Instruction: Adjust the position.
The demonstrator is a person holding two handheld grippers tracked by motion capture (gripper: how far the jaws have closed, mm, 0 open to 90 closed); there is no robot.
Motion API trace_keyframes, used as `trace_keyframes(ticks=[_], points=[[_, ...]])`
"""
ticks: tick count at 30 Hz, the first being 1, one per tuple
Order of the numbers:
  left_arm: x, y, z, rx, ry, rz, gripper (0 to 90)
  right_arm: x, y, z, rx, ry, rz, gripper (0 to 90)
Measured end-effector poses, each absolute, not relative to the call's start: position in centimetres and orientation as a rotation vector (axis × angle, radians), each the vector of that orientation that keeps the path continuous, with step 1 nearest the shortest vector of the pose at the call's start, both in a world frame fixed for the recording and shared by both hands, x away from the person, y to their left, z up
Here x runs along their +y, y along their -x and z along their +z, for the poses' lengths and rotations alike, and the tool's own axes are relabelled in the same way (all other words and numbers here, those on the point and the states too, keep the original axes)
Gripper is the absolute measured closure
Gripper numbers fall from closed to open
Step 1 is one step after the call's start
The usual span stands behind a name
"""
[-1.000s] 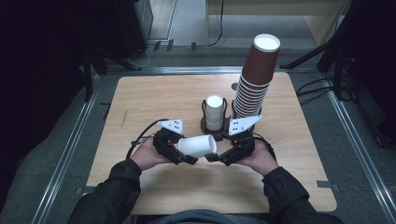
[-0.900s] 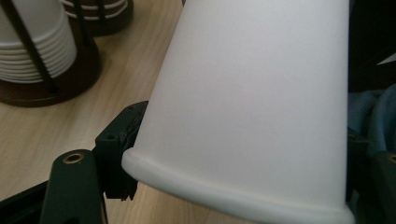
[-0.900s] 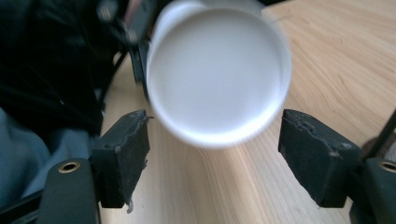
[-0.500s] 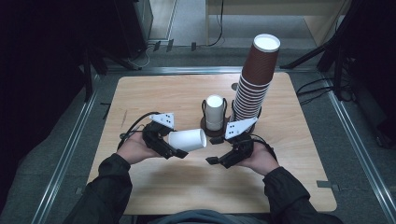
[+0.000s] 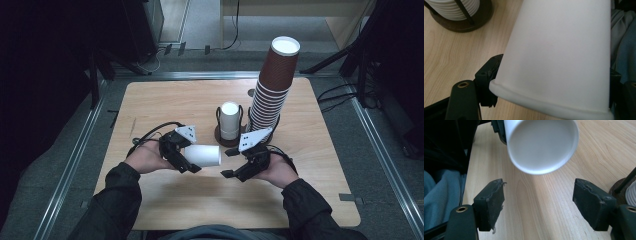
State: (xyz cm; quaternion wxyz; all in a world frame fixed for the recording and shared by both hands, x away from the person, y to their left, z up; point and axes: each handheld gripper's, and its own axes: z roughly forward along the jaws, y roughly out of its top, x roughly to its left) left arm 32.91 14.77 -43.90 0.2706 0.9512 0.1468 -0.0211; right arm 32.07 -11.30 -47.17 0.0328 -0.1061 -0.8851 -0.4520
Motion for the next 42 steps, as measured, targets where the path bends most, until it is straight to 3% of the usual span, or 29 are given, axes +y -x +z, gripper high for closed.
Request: trace_keyframes(ticks=[14,42], points=[[12.8,-33.1,-46.1,0.395,-2.724,-0.071,24.3,-11.0,-32.0,-47.5,-2.769,0.307,-1.342,25.3],[10.2,-32.1,-46.3,0.340,-2.733,-0.133,24.2,-8.8,-31.5,-48.5,-2.826,0.181,-1.250,28.3]])
